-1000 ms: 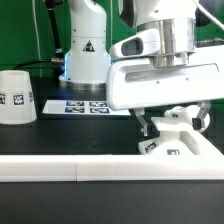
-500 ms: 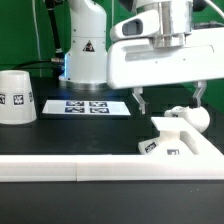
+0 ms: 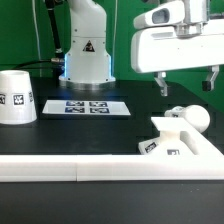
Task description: Assemble lamp
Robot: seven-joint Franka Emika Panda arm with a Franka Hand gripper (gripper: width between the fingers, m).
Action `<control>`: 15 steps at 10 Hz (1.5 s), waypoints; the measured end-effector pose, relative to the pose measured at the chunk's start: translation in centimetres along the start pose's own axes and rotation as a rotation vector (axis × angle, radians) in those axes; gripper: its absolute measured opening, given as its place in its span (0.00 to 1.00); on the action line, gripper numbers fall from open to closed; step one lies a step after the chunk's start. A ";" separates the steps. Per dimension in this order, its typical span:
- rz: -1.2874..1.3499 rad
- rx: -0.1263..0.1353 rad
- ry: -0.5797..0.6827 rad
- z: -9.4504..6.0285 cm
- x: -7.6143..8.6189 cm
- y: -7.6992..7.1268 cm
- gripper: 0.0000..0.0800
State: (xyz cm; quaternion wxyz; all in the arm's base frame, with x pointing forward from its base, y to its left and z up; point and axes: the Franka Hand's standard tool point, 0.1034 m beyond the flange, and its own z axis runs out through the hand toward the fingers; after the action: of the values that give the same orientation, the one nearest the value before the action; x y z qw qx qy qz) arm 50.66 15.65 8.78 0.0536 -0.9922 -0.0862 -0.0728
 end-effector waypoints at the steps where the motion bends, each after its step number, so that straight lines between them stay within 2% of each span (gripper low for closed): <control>1: -0.098 0.007 -0.034 0.4 -0.2 -0.5 0.87; 6: -0.119 0.012 -0.054 0.7 0.0 -0.6 0.87; 7: -0.189 0.006 -0.059 1.0 -0.2 -1.4 0.87; 9: -0.309 0.014 -0.092 1.5 -0.2 -2.1 0.87; 14: -0.291 0.023 -0.182 1.7 -1.0 -2.3 0.87; 15: -0.224 0.002 -0.256 1.4 -1.5 -2.6 0.87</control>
Offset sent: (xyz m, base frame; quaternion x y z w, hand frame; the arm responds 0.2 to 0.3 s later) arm 0.0000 0.0000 0.0000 0.0000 0.0000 0.0000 1.0000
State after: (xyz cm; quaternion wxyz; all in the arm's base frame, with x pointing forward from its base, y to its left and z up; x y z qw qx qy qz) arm 48.96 18.10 7.42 0.0350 -0.9774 -0.2027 0.0486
